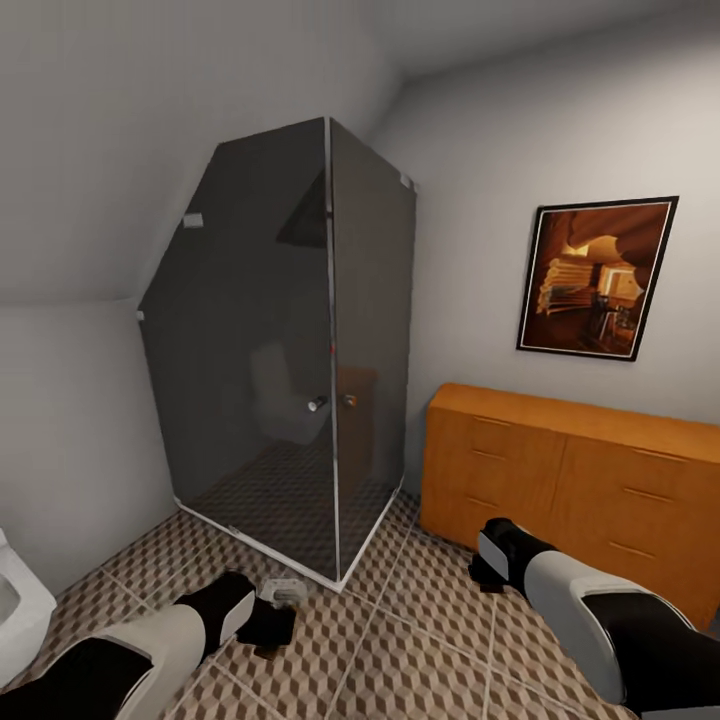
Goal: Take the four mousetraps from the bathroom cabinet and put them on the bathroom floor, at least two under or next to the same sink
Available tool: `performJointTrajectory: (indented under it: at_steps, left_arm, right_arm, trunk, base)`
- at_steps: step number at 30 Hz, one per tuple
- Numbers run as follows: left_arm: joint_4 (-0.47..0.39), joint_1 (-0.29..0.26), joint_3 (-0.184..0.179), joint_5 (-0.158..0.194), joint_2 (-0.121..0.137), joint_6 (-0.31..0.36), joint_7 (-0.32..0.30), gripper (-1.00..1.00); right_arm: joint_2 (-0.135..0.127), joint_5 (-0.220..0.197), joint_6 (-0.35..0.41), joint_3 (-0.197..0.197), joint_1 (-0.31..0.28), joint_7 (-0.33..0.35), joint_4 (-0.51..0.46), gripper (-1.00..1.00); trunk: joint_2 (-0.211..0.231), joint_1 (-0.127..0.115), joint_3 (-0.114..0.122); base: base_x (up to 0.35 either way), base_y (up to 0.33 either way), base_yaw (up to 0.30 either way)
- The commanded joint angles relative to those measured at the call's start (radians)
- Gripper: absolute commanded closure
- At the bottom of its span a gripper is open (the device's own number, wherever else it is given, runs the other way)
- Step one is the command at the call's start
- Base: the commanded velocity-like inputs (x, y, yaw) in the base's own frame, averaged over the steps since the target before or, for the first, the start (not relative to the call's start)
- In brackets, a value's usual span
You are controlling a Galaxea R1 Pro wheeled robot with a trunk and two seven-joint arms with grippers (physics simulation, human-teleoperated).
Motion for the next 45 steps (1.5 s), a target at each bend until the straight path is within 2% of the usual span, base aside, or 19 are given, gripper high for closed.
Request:
performJointTrajectory:
  at_steps: [1, 3, 5, 7, 9, 14, 18, 26, 35, 45]
  left_arm:
    - [-0.001, 0.002, -0.008, 0.013, 0.000, 0.003, -0.002, 1.00]
    - [0.000, 0.012, -0.008, 0.068, 0.000, -0.024, -0.002, 1.00]
    - [0.003, 0.016, -0.008, 0.101, 0.001, -0.049, -0.002, 1.00]
    - [0.017, 0.018, -0.008, 0.125, 0.001, -0.066, -0.002, 1.00]
    - [0.028, 0.019, -0.008, 0.135, 0.003, -0.073, -0.001, 1.00]
    - [0.035, 0.019, -0.008, 0.141, 0.014, -0.079, -0.001, 1.00]
    - [0.037, 0.034, -0.008, 0.160, 0.032, -0.115, -0.001, 1.00]
    - [0.037, 0.042, -0.008, 0.164, 0.034, -0.125, 0.007, 1.00]
    - [0.037, 0.043, -0.008, 0.165, 0.034, -0.125, 0.064, 1.00]
    - [0.037, 0.044, -0.008, 0.166, 0.033, -0.125, 0.071, 1.00]
  right_arm:
    - [0.000, -0.011, 0.005, 0.005, 0.000, -0.003, -0.002, 1.00]
    - [0.003, -0.010, 0.005, 0.006, 0.007, 0.007, -0.002, 1.00]
    - [0.004, -0.009, 0.005, 0.006, 0.017, 0.018, -0.003, 1.00]
    - [0.005, -0.008, 0.005, 0.010, 0.029, 0.029, -0.004, 1.00]
    - [0.005, 0.003, 0.005, 0.024, 0.034, 0.034, -0.005, 1.00]
    - [0.005, 0.021, 0.005, 0.052, 0.039, 0.041, -0.004, 1.00]
    - [0.011, 0.027, 0.005, 0.061, 0.047, 0.048, -0.004, 1.00]
    - [0.024, 0.027, 0.005, 0.065, 0.054, 0.048, -0.004, 1.00]
    - [0.028, 0.027, 0.005, 0.065, 0.058, 0.048, -0.004, 1.00]
    - [0.028, 0.027, 0.005, 0.065, 0.073, 0.048, -0.004, 1.00]
  trunk:
    - [-0.001, 0.000, -0.001]
    - [-0.001, 0.000, 0.001]
    - [-0.001, 0.000, 0.003]
    - [0.013, -0.008, 0.011]
    - [0.027, -0.015, 0.019]
    - [0.062, -0.034, 0.037]
    - [0.062, -0.034, 0.039]
    - [0.062, -0.034, 0.043]
    - [0.062, -0.034, 0.047]
    - [0.062, -0.034, 0.052]
  base:
    - [-0.061, 0.000, 0.235]
    - [-0.026, 0.000, 0.240]
    - [-0.013, 0.000, 0.243]
    - [-0.005, 0.000, 0.245]
    - [-0.003, 0.000, 0.250]
    - [-0.001, 0.000, 0.261]
    - [0.000, 0.000, 0.271]
    - [0.000, 0.000, 0.273]
    - [0.000, 0.000, 0.273]
    - [0.000, 0.000, 0.274]
